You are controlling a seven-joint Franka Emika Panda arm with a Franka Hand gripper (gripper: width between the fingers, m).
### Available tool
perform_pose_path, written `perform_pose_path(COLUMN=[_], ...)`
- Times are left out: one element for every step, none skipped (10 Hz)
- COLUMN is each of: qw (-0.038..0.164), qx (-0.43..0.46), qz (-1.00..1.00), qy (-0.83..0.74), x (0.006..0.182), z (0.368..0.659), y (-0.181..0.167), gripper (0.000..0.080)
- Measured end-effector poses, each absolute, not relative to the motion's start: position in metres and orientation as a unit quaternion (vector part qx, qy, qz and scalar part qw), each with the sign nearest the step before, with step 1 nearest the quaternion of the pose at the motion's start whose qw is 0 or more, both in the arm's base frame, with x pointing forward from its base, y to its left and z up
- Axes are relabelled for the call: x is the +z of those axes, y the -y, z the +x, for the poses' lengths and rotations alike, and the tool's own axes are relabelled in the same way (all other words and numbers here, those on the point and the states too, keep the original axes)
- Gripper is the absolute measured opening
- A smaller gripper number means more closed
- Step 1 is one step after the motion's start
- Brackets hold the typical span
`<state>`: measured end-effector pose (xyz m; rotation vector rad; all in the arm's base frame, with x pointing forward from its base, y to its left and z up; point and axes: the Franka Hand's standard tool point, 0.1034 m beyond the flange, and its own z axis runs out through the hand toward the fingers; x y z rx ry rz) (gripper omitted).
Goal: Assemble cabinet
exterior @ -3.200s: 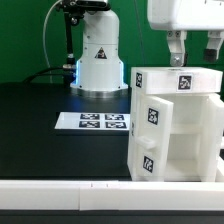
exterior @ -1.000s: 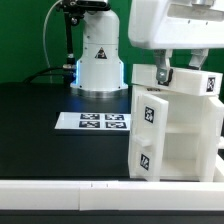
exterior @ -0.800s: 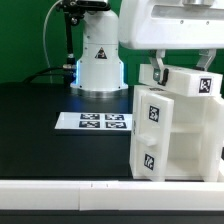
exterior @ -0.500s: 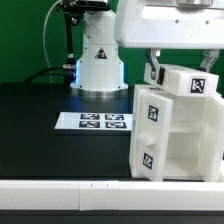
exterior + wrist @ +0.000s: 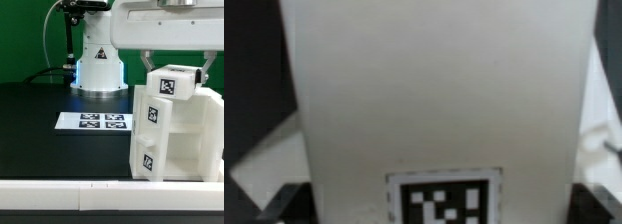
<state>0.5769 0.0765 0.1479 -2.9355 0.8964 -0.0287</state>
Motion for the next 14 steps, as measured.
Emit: perform_pose_path(qw=[0.037, 0.037, 0.038, 0.038, 0.041, 0.047, 0.052, 0.062, 0.071, 0.074, 0.077, 0.079, 0.079, 0.079], qx=[-0.008, -0.007, -0.006, -0.004, -0.003, 0.0, 0.005, 0.009, 0.01, 0.013, 0.017, 0.019, 0.02, 0.019], qz=[-0.945, -0.937, -0.925, -0.908, -0.876, -0.833, -0.793, -0.752, -0.725, -0.705, -0.678, -0.655, -0.651, -0.658], qy=[-0.324, -0.348, -0.378, -0.418, -0.48, -0.551, -0.607, -0.656, -0.685, -0.705, -0.731, -0.751, -0.755, -0.749], x=[0.1479, 0.1479, 0.1479, 0.1477, 0.1475, 0.1474, 0.1476, 0.1479, 0.148, 0.148, 0.1484, 0.1487, 0.1488, 0.1483], z=[0.5771, 0.5771, 0.5772, 0.5771, 0.5765, 0.5766, 0.5773, 0.5789, 0.5812, 0.5818, 0.5825, 0.583, 0.5831, 0.5829], y=[-0.0767, -0.0765, -0.0763, -0.0753, -0.0742, -0.0741, -0.074, -0.0745, -0.0747, -0.0748, -0.0752, -0.0753, -0.0747, -0.075], gripper=[0.0557, 0.0557, 0.0557, 0.0557, 0.0557, 0.0557, 0.0557, 0.0557, 0.0557, 0.0557, 0.0557, 0.0557, 0.0557, 0.0557])
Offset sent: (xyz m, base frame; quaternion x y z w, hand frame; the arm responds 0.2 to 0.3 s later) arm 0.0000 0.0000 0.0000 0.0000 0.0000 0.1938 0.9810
